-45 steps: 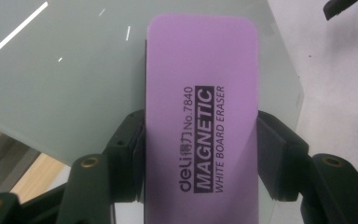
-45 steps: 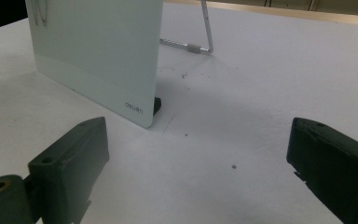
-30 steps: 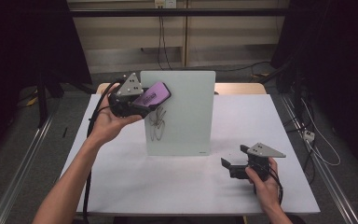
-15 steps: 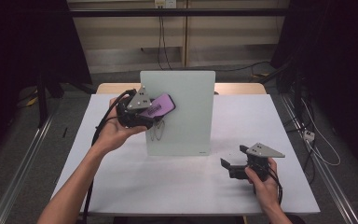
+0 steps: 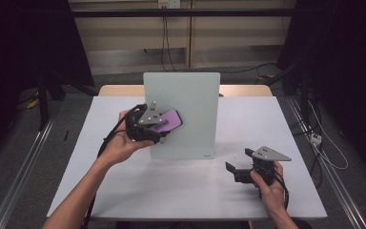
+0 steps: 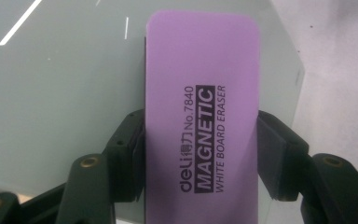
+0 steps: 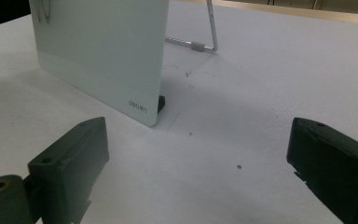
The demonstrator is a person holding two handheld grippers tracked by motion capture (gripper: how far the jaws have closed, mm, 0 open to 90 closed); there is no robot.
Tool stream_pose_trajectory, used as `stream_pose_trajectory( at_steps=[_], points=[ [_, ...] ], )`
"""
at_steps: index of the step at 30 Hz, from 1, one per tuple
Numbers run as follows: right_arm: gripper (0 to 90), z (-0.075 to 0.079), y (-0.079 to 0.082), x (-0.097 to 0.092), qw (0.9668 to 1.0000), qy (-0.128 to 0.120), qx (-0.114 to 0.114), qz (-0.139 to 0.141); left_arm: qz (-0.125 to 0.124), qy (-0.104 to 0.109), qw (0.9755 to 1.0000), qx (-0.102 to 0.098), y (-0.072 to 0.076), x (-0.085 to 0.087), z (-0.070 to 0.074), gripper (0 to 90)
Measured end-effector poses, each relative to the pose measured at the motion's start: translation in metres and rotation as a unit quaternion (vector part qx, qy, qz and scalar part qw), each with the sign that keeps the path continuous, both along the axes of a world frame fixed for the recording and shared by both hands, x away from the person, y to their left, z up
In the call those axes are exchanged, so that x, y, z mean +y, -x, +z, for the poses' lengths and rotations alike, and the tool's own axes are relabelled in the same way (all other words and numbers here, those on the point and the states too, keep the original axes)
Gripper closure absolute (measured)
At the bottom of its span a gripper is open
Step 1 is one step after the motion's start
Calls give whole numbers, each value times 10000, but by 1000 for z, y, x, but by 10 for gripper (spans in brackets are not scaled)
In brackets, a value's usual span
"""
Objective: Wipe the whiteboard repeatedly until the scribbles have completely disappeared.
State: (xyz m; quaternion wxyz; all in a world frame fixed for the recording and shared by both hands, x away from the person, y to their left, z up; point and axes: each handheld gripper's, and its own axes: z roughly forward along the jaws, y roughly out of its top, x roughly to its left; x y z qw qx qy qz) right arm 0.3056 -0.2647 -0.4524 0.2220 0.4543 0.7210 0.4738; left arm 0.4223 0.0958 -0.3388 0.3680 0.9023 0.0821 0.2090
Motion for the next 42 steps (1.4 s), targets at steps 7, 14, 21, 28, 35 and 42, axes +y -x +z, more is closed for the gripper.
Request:
stream_pose_trajectory(
  at_steps=[7, 14, 21, 28, 35, 42],
  points=[
    [56, 0, 0, 0, 10000, -1, -14, 9, -31, 26, 10000, 51, -2, 1, 2, 413],
    [56, 0, 0, -1, 10000, 0, -3, 13, 141, 240, 9996, -83, -9, 10, 20, 414],
    [56, 0, 0, -1, 10000, 6, -9, 15, 300, 408, 9985, -223, -13, 21, 32, 414],
    [56, 0, 0, -1, 10000, 3, -19, 28, 284, 285, 9988, -263, -9, 21, 23, 413],
    [56, 0, 0, 0, 10000, -6, 3, 22, 216, 234, 9994, -134, -6, 22, 11, 413],
    [56, 0, -1, 1, 10000, 8, 18, 40, 125, -7, 9999, -106, -1, 18, 1, 413]
  ],
)
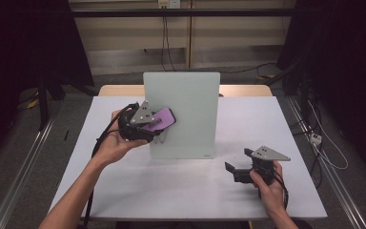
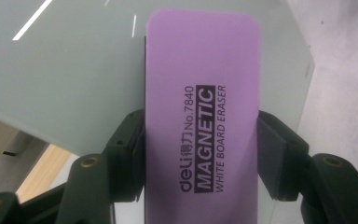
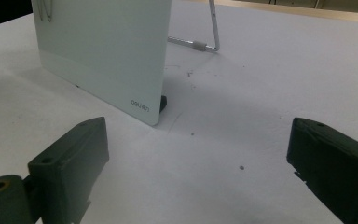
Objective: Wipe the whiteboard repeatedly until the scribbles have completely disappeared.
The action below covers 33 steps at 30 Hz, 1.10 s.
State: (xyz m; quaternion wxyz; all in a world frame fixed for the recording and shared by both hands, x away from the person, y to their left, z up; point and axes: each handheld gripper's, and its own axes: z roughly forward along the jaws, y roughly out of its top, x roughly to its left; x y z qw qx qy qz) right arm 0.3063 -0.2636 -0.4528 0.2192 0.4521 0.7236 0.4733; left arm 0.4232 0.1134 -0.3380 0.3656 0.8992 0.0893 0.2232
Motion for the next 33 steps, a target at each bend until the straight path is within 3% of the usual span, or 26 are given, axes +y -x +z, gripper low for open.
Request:
stream_pose_trajectory(
  at_steps=[5, 12, 16, 20, 28, 33],
  points=[
    [56, 0, 0, 0, 10000, 4, 6, -12, -37, -79, 9999, 122, 3, -3, -8, 413],
    [56, 0, 0, 0, 10000, -4, 7, -8, -89, -211, 9997, 131, 7, -9, -16, 413],
    [56, 0, 0, 0, 10000, -14, -2, -10, -37, -128, 9998, 137, 7, -9, -15, 413],
    [56, 0, -1, 0, 10000, -1, -1, 0, -4, 53, 9999, 155, 2, -6, -6, 413],
    [56, 0, 0, -1, 10000, -17, -1, -11, 158, 295, 9994, -65, -10, 0, 26, 413],
    [56, 0, 0, 0, 10000, -8, -5, 3, 175, 226, 9995, -106, -9, 1, 24, 413]
  ],
)
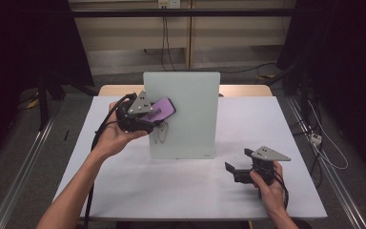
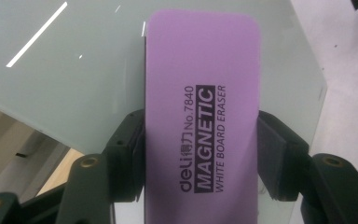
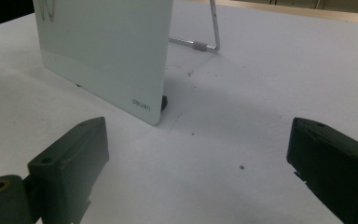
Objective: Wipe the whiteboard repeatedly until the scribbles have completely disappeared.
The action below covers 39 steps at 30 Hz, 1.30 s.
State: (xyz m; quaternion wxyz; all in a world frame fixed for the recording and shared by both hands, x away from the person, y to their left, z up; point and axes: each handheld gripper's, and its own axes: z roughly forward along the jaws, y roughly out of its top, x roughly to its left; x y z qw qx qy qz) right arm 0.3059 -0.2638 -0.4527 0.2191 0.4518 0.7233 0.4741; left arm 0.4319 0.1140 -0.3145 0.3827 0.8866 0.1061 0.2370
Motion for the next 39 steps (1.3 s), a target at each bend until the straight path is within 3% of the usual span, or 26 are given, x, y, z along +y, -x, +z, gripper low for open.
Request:
stream_pose_trajectory(
  at_steps=[23, 31, 39],
  points=[
    [56, 0, 0, 1, 10000, 15, -10, 19, -264, -500, 9977, 385, 20, -6, -53, 413],
    [55, 0, -1, 1, 10000, 8, 7, 11, -296, -480, 9977, 382, 18, -6, -49, 413],
    [56, 0, -1, 1, 10000, 9, 9, 20, -145, -309, 9992, 189, 8, -3, -21, 413]
  ],
)
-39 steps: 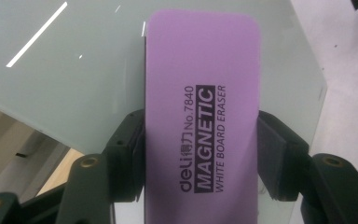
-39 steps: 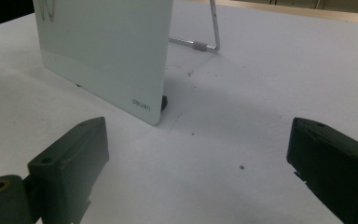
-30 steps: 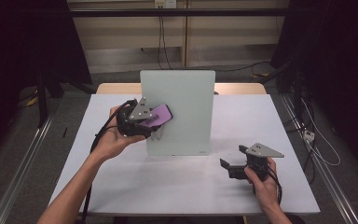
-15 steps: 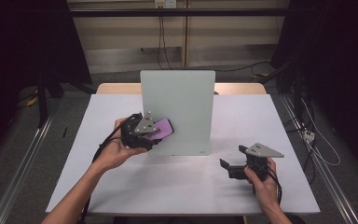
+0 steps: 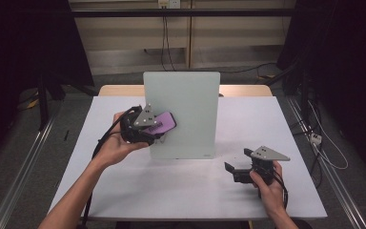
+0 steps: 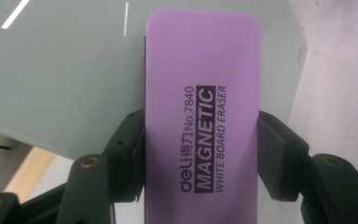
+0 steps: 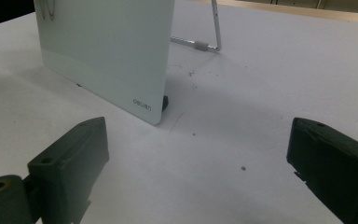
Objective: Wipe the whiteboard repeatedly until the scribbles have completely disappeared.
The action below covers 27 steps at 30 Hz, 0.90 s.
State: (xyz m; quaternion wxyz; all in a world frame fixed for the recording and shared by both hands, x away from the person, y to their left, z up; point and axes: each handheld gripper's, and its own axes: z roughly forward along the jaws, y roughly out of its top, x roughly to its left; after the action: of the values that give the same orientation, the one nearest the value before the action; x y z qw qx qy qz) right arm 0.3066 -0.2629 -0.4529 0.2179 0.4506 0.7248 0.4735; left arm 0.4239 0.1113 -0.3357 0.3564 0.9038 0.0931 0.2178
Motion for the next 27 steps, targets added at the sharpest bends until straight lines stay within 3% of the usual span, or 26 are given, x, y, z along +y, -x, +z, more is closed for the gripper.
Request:
stream_pose_trajectory(
  at_steps=[5, 9, 20, 27],
  points=[
    [56, 0, 0, 0, 10000, -4, -2, -2, 36, 126, 9999, -92, -4, 4, 11, 413],
    [56, 0, 1, -1, 10000, -15, -14, -3, 49, 215, 9997, -107, -4, 8, 8, 413],
    [55, 0, 0, -1, 10000, -5, -8, -21, -2, -56, 10000, 47, 5, 13, -15, 413],
    [55, 0, 0, 2, 10000, 1, -8, 9, -102, -199, 9996, 179, 11, 7, -31, 413]
  ],
)
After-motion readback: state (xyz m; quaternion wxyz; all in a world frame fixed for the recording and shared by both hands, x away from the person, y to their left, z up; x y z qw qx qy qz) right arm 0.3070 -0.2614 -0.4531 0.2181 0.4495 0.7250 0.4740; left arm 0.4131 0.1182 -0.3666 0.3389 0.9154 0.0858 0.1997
